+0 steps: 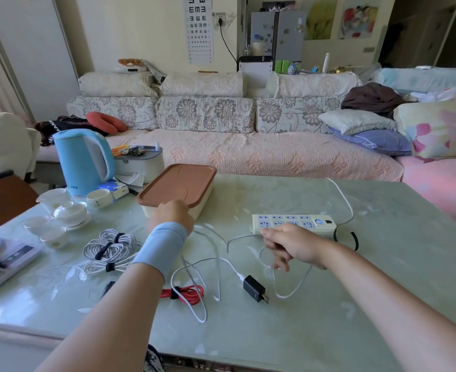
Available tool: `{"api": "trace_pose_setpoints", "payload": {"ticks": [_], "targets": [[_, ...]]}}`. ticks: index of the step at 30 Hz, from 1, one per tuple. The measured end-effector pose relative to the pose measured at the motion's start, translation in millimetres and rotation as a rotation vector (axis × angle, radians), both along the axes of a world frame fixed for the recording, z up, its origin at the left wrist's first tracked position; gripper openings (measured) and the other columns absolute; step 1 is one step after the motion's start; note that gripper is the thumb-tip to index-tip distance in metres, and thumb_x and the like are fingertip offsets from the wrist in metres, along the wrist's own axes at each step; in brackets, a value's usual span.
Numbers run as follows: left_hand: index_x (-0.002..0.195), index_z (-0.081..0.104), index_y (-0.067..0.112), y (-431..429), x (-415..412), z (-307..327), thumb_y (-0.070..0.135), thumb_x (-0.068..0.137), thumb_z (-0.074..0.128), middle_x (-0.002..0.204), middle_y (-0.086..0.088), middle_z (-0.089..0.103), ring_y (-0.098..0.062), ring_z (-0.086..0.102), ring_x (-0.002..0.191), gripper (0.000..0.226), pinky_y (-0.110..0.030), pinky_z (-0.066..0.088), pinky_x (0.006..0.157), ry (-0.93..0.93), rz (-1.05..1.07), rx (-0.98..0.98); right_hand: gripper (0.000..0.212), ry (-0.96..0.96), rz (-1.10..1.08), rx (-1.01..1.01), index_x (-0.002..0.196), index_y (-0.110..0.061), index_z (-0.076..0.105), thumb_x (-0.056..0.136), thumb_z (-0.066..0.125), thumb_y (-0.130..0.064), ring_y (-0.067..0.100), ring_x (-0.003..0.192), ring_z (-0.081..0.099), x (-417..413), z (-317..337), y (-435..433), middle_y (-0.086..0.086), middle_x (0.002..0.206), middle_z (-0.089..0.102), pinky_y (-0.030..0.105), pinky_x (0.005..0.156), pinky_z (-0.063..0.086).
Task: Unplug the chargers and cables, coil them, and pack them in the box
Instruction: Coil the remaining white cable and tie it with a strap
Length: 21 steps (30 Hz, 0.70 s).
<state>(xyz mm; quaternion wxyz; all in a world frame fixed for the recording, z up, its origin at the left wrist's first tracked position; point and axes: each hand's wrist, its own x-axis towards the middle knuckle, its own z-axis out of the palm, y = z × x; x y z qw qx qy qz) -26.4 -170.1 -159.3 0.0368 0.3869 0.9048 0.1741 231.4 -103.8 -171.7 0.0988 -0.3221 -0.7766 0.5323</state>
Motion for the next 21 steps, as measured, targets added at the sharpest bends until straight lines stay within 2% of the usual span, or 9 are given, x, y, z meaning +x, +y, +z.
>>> {"api": "trace_pose_setpoints", "payload": {"ticks": [3, 5, 7, 8, 12, 15, 17, 19, 21], "targets": [[0.120, 0.063, 0.031, 1, 26, 7, 0.000, 0.081, 0.048, 0.126, 0.000, 0.057, -0.025, 0.052, 0.115, 0.051, -0.031, 0.041, 0.097, 0.133, -0.266, 0.280, 0.036, 0.020, -0.059, 0.011, 0.076, -0.014, 0.045, 0.106, 0.038, -0.032, 0.014, 0.042, 0.022, -18, 11, -6, -0.006, 0.052, 0.023, 0.032, 0.052, 0.047], [0.110, 0.067, 0.026, -2, 49, 18, -0.005, 0.083, 0.044, 0.112, 0.002, 0.069, -0.018, 0.063, 0.103, 0.047, -0.026, 0.046, 0.094, -0.158, -0.553, 0.495, 0.035, 0.065, -0.125, 0.033, 0.076, -0.013, 0.049, 0.104, 0.040, -0.032, 0.014, 0.042, 0.023, -30, 18, -11, -0.004, 0.052, 0.029, 0.026, 0.046, 0.030], [0.102, 0.066, 0.025, -8, 70, 23, 0.008, 0.091, 0.043, 0.091, 0.001, 0.073, -0.017, 0.071, 0.077, 0.030, -0.032, 0.055, 0.082, -0.468, -0.709, 0.489, 0.037, 0.125, -0.190, 0.053, 0.072, -0.014, 0.052, 0.102, 0.043, -0.033, 0.014, 0.043, 0.025, -37, 20, -13, -0.004, 0.051, 0.034, 0.023, 0.045, 0.022], [0.098, 0.067, 0.025, -10, 75, 23, 0.019, 0.094, 0.044, 0.084, 0.001, 0.072, -0.019, 0.069, 0.067, 0.023, -0.032, 0.056, 0.072, -0.476, -0.717, 0.416, 0.036, 0.138, -0.207, 0.072, 0.070, -0.014, 0.053, 0.101, 0.044, -0.032, 0.015, 0.044, 0.026, -38, 22, -13, -0.005, 0.050, 0.036, 0.023, 0.044, 0.021], [0.068, 0.061, 0.025, -20, 68, 29, 0.056, 0.090, 0.049, 0.062, 0.005, 0.056, -0.018, 0.051, 0.060, 0.040, -0.027, 0.038, 0.057, -0.060, -0.612, 0.141, 0.024, 0.034, -0.127, 0.144, 0.074, -0.011, 0.064, 0.090, 0.058, -0.027, 0.015, 0.049, 0.036, -36, 24, -16, -0.006, 0.051, 0.048, 0.025, 0.047, 0.026], [0.066, 0.058, 0.032, -25, 48, 37, 0.072, 0.077, 0.054, 0.067, 0.009, 0.057, -0.016, 0.052, 0.066, 0.042, -0.025, 0.037, 0.060, 0.251, -0.434, 0.261, 0.022, -0.313, -0.043, 0.302, 0.081, -0.012, 0.071, 0.080, 0.068, -0.033, 0.013, 0.054, 0.051, -29, 25, -19, -0.005, 0.063, 0.070, 0.023, 0.056, 0.040], [0.069, 0.060, 0.029, -31, 29, 42, 0.071, 0.076, 0.056, 0.068, 0.007, 0.058, -0.020, 0.054, 0.069, 0.043, -0.024, 0.036, 0.059, 0.264, -0.287, 0.359, 0.022, -0.461, -0.031, 0.306, 0.084, -0.012, 0.071, 0.081, 0.068, -0.033, 0.012, 0.058, 0.061, -22, 22, -17, -0.002, 0.069, 0.074, 0.025, 0.071, 0.046], [0.072, 0.062, 0.024, -37, 11, 43, 0.068, 0.079, 0.056, 0.068, 0.004, 0.059, -0.022, 0.056, 0.070, 0.044, -0.024, 0.034, 0.056, 0.242, -0.152, 0.400, 0.015, -0.427, -0.044, 0.222, 0.085, -0.015, 0.071, 0.085, 0.066, -0.030, 0.013, 0.064, 0.066, -15, 20, -14, -0.003, 0.069, 0.073, 0.028, 0.084, 0.046], [0.075, 0.063, 0.023, -43, -2, 38, 0.066, 0.082, 0.055, 0.069, 0.003, 0.060, -0.023, 0.057, 0.070, 0.044, -0.024, 0.034, 0.055, 0.229, -0.042, 0.394, 0.014, -0.375, -0.049, 0.229, 0.077, -0.023, 0.072, 0.086, 0.068, -0.033, 0.011, 0.070, 0.063, -13, 22, -10, -0.008, 0.072, 0.070, 0.028, 0.081, 0.045]]}}
